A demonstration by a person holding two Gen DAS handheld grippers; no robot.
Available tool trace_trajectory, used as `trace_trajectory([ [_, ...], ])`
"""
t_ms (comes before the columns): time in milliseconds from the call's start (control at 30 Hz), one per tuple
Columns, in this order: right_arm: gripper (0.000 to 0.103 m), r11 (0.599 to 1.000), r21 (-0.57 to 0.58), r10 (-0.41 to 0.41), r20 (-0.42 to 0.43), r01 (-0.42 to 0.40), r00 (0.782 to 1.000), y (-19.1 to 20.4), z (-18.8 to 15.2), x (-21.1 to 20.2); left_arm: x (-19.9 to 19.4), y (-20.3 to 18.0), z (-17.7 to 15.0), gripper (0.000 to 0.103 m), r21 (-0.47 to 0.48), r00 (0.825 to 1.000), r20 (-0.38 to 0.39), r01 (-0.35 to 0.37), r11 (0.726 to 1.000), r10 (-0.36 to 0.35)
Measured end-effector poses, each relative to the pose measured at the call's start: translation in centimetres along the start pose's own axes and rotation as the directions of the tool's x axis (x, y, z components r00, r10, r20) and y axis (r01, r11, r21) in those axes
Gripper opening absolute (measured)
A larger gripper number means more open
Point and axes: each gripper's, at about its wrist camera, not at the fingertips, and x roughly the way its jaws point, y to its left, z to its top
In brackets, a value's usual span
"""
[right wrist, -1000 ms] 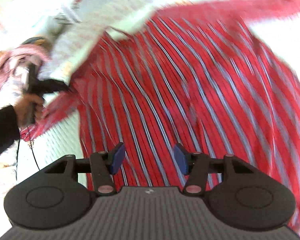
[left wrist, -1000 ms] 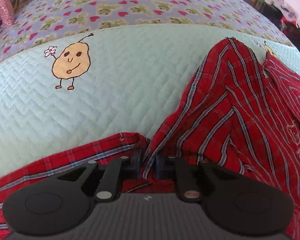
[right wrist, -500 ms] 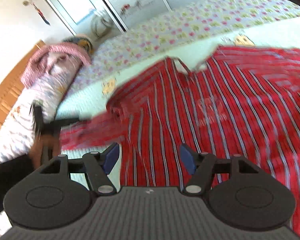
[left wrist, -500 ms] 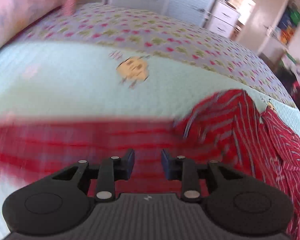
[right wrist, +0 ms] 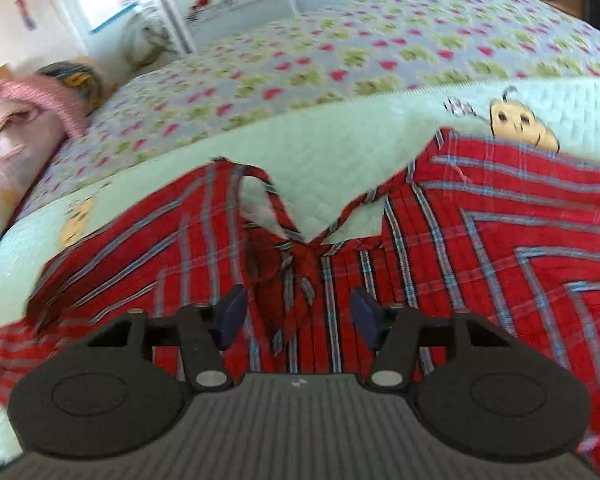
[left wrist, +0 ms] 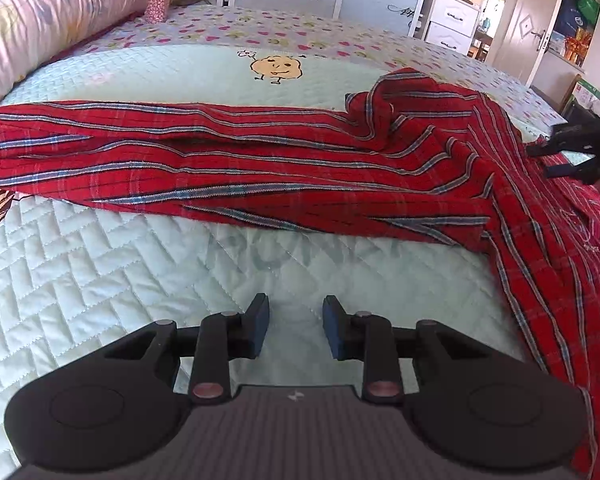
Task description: Fold clothes
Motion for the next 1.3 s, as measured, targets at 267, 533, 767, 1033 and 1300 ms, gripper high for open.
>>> trace_trajectory([
  [267, 0.004, 0.97, -0.131, -0.199, 0.053, 0.205, 0.978, 1.0, -0.3, -2.4, -0.2, 0.0, -0.4, 0.032, 0.005, 1.0, -0.001, -0.018, 1.0, 0.018],
  [533, 0.026, 0.957, -0.235, -0.162, 0.044, 0.168, 0.986, 0.0, 0.2, -5.6, 0.1, -0.1, -0.1, 0.034, 0.014, 1.0, -0.01, -0.023, 1.0, 0.023],
  [767, 0.04, 0.994, -0.108, -0.022, 0.111, 0.034, 0.994, 1.2, 0.1, -5.8, 0.1, -0.2, -0.1, 0.034, 0.024, 1.0, -0.009, -0.024, 0.999, 0.025],
  [1033, 0.04, 0.993, 0.042, -0.107, -0.057, 0.109, 0.993, -0.8, -0.8, -3.2, 0.0, -0.3, -0.2, 0.034, 0.027, 1.0, 0.001, -0.026, 0.999, 0.026],
  [1300, 0.04, 0.951, 0.288, -0.103, -0.04, 0.11, 0.994, -2.1, -2.8, -4.3, 0.0, -0.5, -0.3, 0.034, 0.032, 0.999, 0.009, -0.036, 0.999, 0.036],
])
